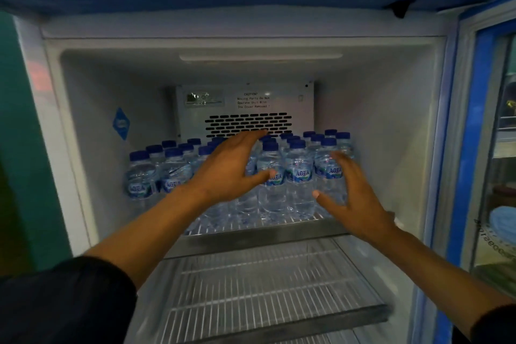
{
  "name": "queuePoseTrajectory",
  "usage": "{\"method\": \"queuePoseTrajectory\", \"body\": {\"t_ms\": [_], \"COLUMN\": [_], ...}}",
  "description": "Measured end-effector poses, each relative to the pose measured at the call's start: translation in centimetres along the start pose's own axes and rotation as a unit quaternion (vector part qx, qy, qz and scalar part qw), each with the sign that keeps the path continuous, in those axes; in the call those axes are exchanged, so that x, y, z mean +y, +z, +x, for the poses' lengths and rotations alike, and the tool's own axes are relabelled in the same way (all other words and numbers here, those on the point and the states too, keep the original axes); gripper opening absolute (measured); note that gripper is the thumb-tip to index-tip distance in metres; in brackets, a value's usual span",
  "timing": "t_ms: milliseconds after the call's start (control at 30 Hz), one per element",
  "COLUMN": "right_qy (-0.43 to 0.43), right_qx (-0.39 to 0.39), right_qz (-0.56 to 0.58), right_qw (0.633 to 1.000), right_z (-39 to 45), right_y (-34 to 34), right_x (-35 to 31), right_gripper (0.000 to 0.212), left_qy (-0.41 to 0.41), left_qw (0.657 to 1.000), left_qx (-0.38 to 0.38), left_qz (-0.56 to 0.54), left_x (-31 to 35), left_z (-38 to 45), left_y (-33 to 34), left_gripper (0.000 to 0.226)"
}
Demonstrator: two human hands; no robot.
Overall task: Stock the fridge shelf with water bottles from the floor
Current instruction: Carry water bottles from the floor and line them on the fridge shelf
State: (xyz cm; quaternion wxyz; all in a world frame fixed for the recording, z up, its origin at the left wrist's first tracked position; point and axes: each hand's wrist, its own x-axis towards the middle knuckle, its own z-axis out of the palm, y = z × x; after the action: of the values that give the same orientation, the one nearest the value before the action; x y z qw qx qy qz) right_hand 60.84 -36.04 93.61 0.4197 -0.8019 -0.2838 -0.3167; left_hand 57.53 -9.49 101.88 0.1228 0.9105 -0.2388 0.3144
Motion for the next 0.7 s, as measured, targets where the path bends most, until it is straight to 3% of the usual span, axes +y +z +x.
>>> {"method": "queuePoseTrajectory", "body": {"t_ms": [200,433,600,700], "right_qy": [-0.058,-0.076,-0.043,-0.044], "right_qx": [-0.123,-0.28,-0.422,-0.515], "right_qz": [-0.028,0.043,0.099,0.099], "right_qw": [0.99,0.956,0.9,0.85], "right_z": [-2.9,-11.7,-24.5,-33.3], "right_y": [3.4,11.0,17.2,20.2], "right_x": [-5.4,-10.2,-12.2,-14.5], "right_gripper": [0.084,0.08,0.077,0.076], "left_qy": [-0.047,-0.229,-0.429,-0.553], "left_qw": [0.998,0.973,0.901,0.827], "left_qx": [0.017,0.015,-0.068,-0.098], "left_qz": [-0.034,-0.031,0.016,0.031], "left_x": [0.2,1.9,7.5,13.9], "left_z": [-9.3,-28.2,-48.2,-60.6], "left_y": [0.8,1.4,2.1,1.3], "left_gripper": [0.08,0.077,0.083,0.087]}}
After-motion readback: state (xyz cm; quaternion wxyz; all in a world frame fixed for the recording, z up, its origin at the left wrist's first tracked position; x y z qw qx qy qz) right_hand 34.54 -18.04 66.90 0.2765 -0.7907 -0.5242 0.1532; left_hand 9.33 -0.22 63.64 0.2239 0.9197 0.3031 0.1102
